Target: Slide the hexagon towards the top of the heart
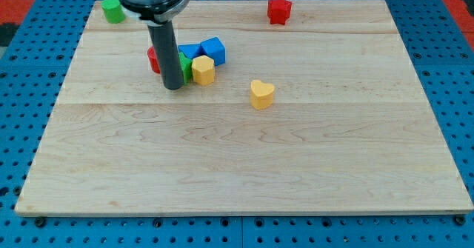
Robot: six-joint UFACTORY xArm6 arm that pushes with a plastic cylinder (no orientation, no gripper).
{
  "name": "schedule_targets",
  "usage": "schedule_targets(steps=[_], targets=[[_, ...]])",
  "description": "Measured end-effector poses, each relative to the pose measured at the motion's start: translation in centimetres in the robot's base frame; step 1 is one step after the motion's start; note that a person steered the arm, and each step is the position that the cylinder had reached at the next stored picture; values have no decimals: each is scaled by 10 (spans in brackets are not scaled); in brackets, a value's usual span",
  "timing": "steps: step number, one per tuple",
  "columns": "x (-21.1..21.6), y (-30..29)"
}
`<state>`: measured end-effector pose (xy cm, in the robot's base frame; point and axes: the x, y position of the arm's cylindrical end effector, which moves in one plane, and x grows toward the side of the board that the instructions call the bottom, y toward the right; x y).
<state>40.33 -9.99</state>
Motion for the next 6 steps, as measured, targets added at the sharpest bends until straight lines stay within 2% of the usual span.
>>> schedule_targets(steps=[2,3,4,6], targets=[[10,46],[53,50],[56,53],[-6,28]])
